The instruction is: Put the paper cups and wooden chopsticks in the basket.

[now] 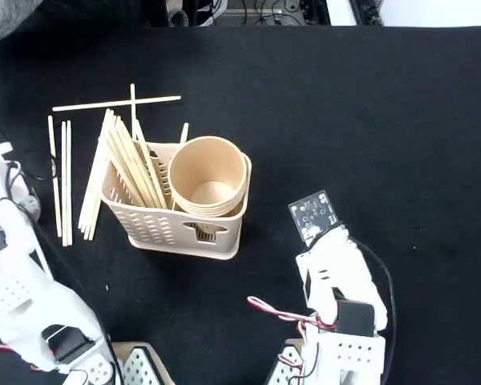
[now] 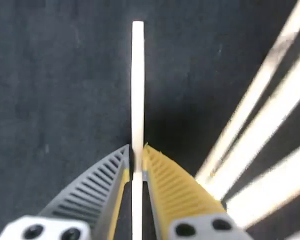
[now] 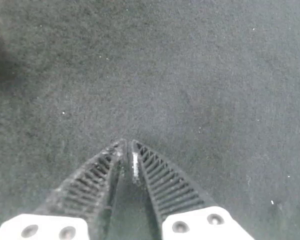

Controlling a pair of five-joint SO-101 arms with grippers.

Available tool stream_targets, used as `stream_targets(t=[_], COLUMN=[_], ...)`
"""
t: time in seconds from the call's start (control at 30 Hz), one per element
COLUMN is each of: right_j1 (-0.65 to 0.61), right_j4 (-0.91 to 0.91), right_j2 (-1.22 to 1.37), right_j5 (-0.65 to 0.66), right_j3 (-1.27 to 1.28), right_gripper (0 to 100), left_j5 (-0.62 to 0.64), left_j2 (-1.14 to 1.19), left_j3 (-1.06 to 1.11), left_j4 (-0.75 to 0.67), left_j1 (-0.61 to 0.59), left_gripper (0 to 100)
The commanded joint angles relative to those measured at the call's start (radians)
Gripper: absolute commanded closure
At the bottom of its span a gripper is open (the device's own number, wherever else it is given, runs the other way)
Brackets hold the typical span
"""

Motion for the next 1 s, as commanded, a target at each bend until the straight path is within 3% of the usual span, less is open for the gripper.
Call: stream_targets(t=[0.0,0.23,0.37,0.47,0.67,0.83,0.97], right_j1=[0.014,0.014,0.014,0.015,0.015,0.015,0.015], right_j4=[0.006,0.006,0.006,0.006,0.005,0.005,0.005], right_j2=[-0.067,-0.065,-0.067,-0.068,-0.07,-0.07,-0.07], right_j5=[0.008,0.008,0.008,0.008,0.006,0.006,0.008], right_j3=[-0.002,-0.002,-0.002,-0.002,-0.002,-0.002,-0.002], right_gripper=[98.5,98.5,98.5,98.5,98.5,98.5,98.5], left_j5=[0.003,0.003,0.009,0.114,0.21,0.245,0.275], left_j2=[-0.049,-0.365,-0.644,-0.865,-1.266,-1.476,-1.61], left_j3=[-0.134,-0.139,-0.139,-0.148,-0.093,0.087,0.269], left_j4=[0.161,0.325,0.339,0.322,0.095,-0.192,-0.305], left_j1=[-0.013,-0.012,-0.007,0.002,0.239,0.506,0.641], left_gripper=[97,97,97,97,97,97,97])
